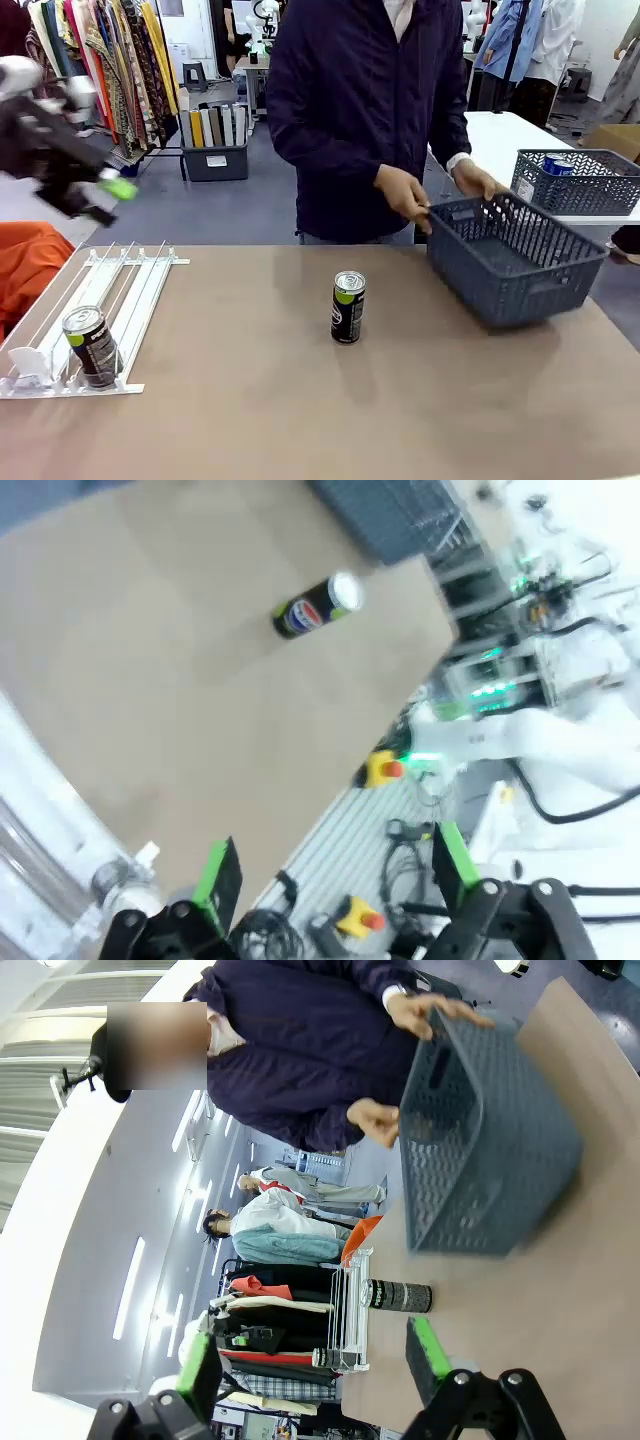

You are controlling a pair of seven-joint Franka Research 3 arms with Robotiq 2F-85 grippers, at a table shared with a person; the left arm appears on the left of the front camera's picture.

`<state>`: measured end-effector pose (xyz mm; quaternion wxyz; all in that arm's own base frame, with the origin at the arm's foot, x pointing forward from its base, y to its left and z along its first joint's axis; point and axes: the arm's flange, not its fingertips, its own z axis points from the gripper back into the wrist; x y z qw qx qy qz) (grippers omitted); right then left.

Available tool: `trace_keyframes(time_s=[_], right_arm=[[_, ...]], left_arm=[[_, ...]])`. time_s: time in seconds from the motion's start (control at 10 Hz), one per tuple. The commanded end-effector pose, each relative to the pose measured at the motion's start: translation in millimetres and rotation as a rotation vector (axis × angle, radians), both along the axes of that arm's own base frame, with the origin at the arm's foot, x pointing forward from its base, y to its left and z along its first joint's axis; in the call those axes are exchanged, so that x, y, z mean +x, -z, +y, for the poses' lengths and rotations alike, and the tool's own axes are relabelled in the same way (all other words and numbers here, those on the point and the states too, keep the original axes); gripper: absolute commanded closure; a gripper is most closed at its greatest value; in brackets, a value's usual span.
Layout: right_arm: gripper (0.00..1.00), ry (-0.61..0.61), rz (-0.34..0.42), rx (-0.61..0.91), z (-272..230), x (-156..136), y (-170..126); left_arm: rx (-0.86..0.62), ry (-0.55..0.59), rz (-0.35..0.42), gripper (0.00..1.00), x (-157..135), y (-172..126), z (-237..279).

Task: Retrieve and store the cans from the dispenser.
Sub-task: Pick up one can from the Automatic Can Dispenser and place it in the middle of the table.

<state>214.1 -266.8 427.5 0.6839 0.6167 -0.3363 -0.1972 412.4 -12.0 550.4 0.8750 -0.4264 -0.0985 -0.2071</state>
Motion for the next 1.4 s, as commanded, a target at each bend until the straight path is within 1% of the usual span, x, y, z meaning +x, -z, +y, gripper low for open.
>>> trace_keyframes(time_s=[0.0,0.1,0.2,0.3,0.4,0.5,1.3], right_arm=[[0.0,0.003,-0.003,0.01,0.9,1.0,-4.5],[0.0,0.003,-0.003,0.01,0.9,1.0,-4.5],[0.0,0.003,-0.003,0.01,0.9,1.0,-4.5],[0.0,0.003,-0.003,0.01,0.9,1.0,-4.5],[0.0,0.003,-0.003,0.01,0.9,1.0,-4.5],[0.0,0.003,-0.003,0.01,0.9,1.0,-4.5],[0.0,0.003,-0.003,0.01,0.9,1.0,-4.5]], left_arm=[[-0.228,-0.054,0.055,0.0,10.9,27.7,52.6],[-0.36,-0.081,0.053,0.0,10.0,45.4,84.7],[-0.431,-0.138,0.063,0.0,4.0,57.3,98.6],[-0.467,-0.187,0.077,0.0,3.3,69.4,107.5],[-0.383,-0.25,0.155,0.0,-0.9,69.4,108.7],[-0.412,-0.163,0.083,0.0,-0.9,64.3,120.8],[-0.412,-0.163,0.083,0.0,-0.9,64.3,120.8]])
